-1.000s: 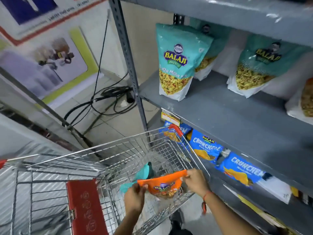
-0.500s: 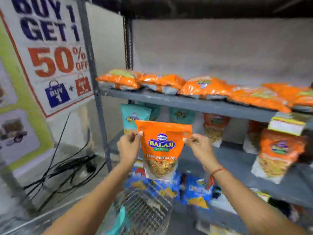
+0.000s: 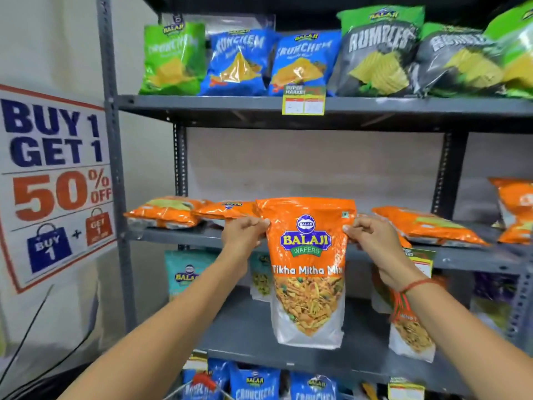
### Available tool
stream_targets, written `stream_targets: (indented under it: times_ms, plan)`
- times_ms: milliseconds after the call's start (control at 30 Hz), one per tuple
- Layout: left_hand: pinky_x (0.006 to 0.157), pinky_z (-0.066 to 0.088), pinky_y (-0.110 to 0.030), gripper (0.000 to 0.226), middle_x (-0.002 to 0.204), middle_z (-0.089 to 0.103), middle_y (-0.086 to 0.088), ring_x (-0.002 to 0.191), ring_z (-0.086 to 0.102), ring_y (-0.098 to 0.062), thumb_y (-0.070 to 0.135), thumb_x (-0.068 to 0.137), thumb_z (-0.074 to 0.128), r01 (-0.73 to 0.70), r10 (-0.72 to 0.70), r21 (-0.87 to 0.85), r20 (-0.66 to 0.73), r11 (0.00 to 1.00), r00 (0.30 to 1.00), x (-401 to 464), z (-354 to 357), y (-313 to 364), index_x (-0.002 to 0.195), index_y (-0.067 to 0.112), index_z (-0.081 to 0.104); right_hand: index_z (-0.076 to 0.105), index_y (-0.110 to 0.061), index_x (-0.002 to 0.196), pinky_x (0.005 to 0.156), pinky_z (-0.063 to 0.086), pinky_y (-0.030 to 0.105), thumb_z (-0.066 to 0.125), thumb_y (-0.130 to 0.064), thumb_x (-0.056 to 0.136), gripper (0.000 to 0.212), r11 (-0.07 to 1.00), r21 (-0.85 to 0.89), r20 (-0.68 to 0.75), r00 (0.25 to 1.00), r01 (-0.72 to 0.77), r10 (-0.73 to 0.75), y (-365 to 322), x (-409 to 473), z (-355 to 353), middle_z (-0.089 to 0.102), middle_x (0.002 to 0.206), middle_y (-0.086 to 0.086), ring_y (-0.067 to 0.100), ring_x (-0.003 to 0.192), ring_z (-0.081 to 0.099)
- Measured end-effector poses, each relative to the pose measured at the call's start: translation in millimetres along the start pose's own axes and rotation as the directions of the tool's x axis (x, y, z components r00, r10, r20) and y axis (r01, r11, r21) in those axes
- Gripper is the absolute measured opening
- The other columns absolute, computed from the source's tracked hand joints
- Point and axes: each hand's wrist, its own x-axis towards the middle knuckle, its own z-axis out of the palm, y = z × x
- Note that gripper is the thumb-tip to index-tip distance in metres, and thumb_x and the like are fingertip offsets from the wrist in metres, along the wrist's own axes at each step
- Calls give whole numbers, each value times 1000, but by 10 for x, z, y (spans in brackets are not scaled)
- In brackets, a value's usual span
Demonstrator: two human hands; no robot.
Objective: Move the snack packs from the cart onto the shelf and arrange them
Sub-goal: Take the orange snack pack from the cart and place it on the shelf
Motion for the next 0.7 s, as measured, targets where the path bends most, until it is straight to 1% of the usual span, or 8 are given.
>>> stream_targets:
  times_ms: [67, 167, 267, 367, 400, 533, 633, 700]
  plan:
    - [78, 54, -36, 20, 88, 74, -9, 84, 69, -22, 21, 80, 69, 17, -17, -1, 26, 1000, 1000, 41, 46, -179, 61, 19, 64, 60, -2, 64, 63, 44, 31, 64, -16, 83, 24, 999, 27, 24, 999, -25, 24, 157, -47, -16, 65, 66, 6, 17, 65, 58]
    - [69, 52, -30, 18, 82, 74, -7, 77, 66, -18, 22, 78, 70, 66, -68, 43, 48, 997, 997, 92, 115, -544, 60, 20, 66, 61, -5, 62, 62, 42, 28, 65, -15, 83, 23, 994, 47, 72, 993, -102, 98, 534, -129, 8, 64, 61, 4, 13, 61, 57]
    - [71, 55, -35, 18, 80, 76, -10, 73, 68, -20, 23, 76, 72, 155, -159, 102, 34, 983, 987, 156, 212, -1053, 59, 18, 69, 67, -8, 66, 64, 45, 29, 66, -19, 82, 19, 984, -12, 91, 980, -179, 179, 1044, -191, 82, 71, 63, 5, 13, 63, 62]
    - [61, 53, -29, 19, 74, 75, -10, 66, 66, -21, 22, 76, 71, 204, -209, 140, 22, 969, 978, 224, 375, -1549, 59, 17, 69, 68, -11, 65, 60, 45, 25, 66, -18, 82, 19, 972, -59, 93, 968, -227, 232, 1523, -193, 165, 71, 61, 2, 7, 59, 61]
    - [63, 52, -29, 18, 75, 75, -9, 68, 67, -22, 24, 76, 72, 219, -225, 156, 22, 963, 974, 259, 444, -1695, 60, 17, 69, 68, -11, 64, 59, 44, 24, 66, -18, 82, 19, 968, -77, 91, 965, -238, 245, 1668, -163, 185, 71, 61, 2, 8, 59, 62]
    - [83, 54, -38, 16, 82, 77, -9, 83, 71, -24, 25, 75, 73, 277, -282, 179, 3, 944, 959, 455, 751, -2153, 64, 15, 70, 70, -10, 66, 60, 43, 24, 67, -19, 82, 18, 946, -172, 89, 952, -276, 294, 2164, 49, 226, 73, 68, 4, 12, 66, 64]
    - [80, 53, -35, 14, 79, 75, -6, 79, 69, -20, 22, 77, 72, 304, -305, 162, -19, 939, 952, 647, 1006, -2365, 63, 18, 70, 68, -10, 62, 63, 44, 27, 68, -22, 81, 22, 930, -213, 61, 946, -298, 318, 2484, 252, 223, 72, 67, 4, 16, 70, 65]
    - [71, 52, -29, 14, 75, 73, -1, 74, 67, -15, 21, 78, 72, 322, -322, 138, -27, 936, 946, 781, 1165, -2491, 64, 18, 70, 67, -8, 63, 68, 46, 31, 67, -24, 81, 24, 920, -228, 46, 940, -319, 337, 2664, 388, 213, 72, 68, 5, 17, 72, 65]
